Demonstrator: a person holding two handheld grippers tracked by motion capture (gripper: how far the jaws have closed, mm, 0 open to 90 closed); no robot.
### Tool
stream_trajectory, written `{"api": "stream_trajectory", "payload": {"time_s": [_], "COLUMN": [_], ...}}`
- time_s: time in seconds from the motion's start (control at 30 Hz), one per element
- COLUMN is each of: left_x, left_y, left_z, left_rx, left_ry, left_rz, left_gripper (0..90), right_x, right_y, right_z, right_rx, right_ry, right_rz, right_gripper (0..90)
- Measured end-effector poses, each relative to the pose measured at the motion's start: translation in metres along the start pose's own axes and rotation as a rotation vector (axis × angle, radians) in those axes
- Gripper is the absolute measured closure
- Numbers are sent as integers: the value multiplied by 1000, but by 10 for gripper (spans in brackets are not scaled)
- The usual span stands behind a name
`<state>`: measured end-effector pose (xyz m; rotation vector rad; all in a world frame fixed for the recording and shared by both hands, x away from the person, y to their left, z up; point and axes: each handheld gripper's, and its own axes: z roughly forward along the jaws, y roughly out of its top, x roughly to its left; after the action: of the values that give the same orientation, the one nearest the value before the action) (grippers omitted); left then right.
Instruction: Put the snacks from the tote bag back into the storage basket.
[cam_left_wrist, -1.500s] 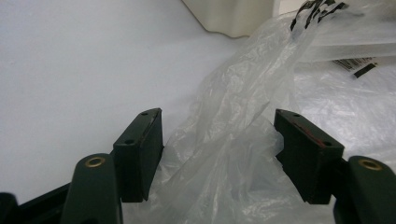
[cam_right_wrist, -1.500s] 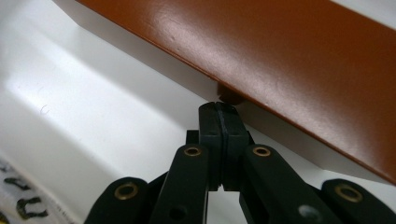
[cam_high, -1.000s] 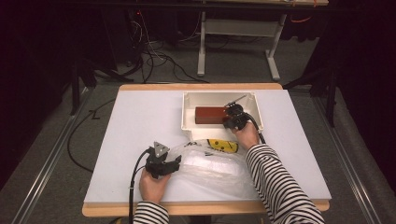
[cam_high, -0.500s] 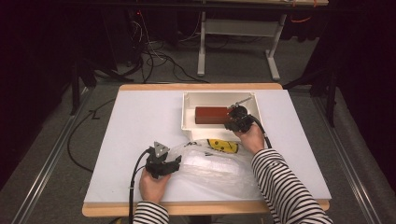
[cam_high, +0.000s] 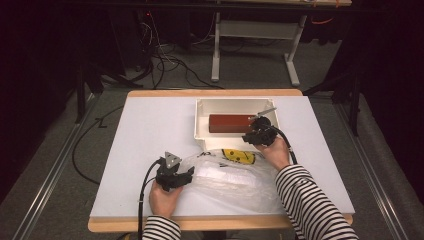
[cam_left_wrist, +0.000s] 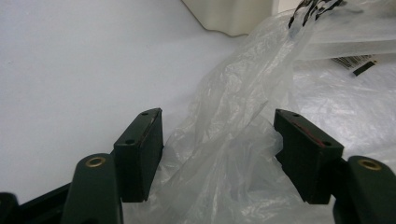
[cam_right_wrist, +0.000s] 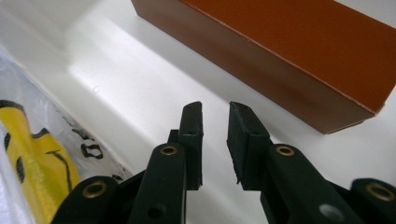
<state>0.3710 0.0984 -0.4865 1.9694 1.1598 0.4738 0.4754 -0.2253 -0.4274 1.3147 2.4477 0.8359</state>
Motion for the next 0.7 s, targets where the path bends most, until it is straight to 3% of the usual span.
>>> {"api": "stream_trajectory", "payload": {"time_s": [0.17, 0.7], "left_x": [0, 0], "left_y": [0, 0], "left_z": [0, 0], "left_rx": [0, 5], "left_ry": [1, 5], "left_rz": [2, 4], "left_gripper": [347, 347], "right_x": [2, 7], "right_y": [-4, -14], "right_z": [-4, -29], "right_rx": [-16, -58], "right_ry": [10, 48], "right_rz": [-9, -40], "right_gripper": [694, 648]}}
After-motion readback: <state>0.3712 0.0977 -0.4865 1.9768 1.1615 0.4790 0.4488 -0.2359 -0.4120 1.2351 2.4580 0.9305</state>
